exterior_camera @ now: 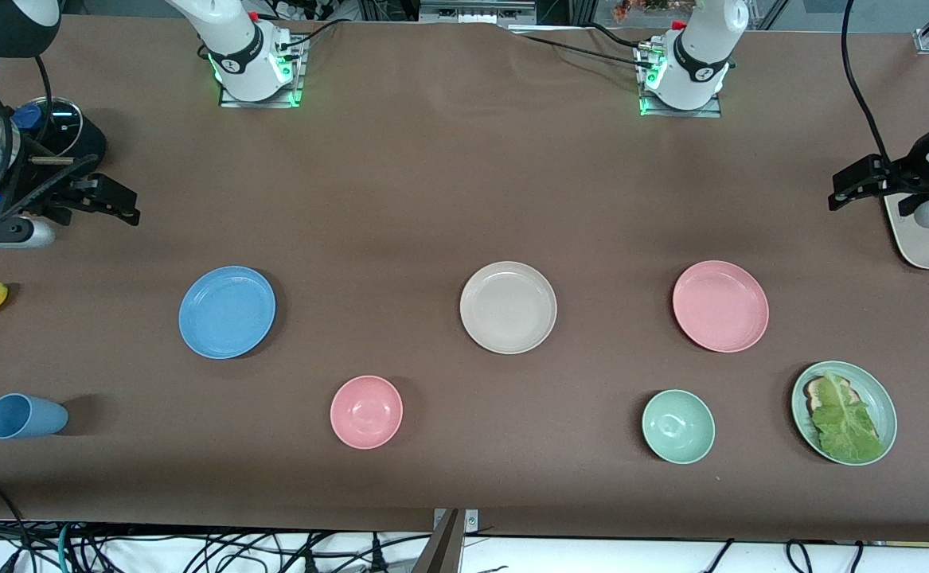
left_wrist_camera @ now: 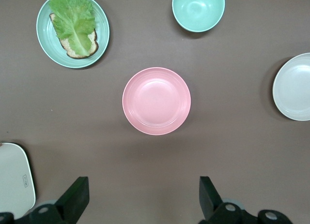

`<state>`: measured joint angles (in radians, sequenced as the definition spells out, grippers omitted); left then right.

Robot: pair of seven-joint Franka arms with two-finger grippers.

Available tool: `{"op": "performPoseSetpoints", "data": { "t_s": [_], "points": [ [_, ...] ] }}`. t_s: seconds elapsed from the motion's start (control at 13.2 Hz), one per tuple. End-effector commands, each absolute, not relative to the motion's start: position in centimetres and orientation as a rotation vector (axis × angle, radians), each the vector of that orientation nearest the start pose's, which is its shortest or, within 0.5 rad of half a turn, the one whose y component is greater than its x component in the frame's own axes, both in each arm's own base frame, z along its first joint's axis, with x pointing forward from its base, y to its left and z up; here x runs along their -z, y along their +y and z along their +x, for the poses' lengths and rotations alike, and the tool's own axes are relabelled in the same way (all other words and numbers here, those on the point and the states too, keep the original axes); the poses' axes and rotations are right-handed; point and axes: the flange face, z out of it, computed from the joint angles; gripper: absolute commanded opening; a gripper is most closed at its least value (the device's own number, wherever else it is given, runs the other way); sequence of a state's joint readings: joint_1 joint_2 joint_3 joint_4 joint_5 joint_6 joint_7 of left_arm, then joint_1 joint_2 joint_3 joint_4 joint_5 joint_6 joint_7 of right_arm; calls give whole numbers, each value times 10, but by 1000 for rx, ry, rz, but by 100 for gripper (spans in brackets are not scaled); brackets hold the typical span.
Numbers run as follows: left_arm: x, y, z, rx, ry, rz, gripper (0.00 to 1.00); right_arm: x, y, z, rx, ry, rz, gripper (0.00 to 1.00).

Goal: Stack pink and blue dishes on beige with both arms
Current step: 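Reach the left gripper down to the rim of the pink plate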

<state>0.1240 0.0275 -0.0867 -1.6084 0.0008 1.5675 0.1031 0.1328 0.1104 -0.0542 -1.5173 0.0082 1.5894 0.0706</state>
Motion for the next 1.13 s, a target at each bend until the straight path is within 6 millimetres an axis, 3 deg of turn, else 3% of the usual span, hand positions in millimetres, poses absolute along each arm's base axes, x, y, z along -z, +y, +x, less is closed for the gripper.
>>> {"op": "performPoseSetpoints", "data": {
  "t_s": [0.0, 0.23, 0.38, 0.68, 0.83, 0.91, 0.98, 1.06],
  "points": [
    [-595, 20, 562, -106, 111, -3165, 100, -590, 47, 586, -58, -31, -3141, 100],
    [-594, 21, 563, -105, 109, -3149, 100, -590, 47, 586, -58, -31, -3141, 100],
    [-578, 26, 571, -142, 88, -3139, 100, -590, 46, 587, -55, -29, -3141, 100],
    [-507, 37, 612, -306, 62, -3165, 100, -590, 46, 587, -55, -29, -3141, 100],
    [-489, 43, 620, -345, 63, -3157, 100, -590, 46, 587, -55, -29, -3141, 100],
    [-454, 57, 627, -429, 27, -3156, 100, -590, 46, 586, -58, -29, -3141, 100],
    [-431, 71, 635, -478, -8, -3158, 100, -590, 46, 586, -58, -29, -3141, 100],
    [-422, 78, 640, -490, -23, -3161, 100, -590, 46, 586, -58, -29, -3141, 100]
  ]
}}
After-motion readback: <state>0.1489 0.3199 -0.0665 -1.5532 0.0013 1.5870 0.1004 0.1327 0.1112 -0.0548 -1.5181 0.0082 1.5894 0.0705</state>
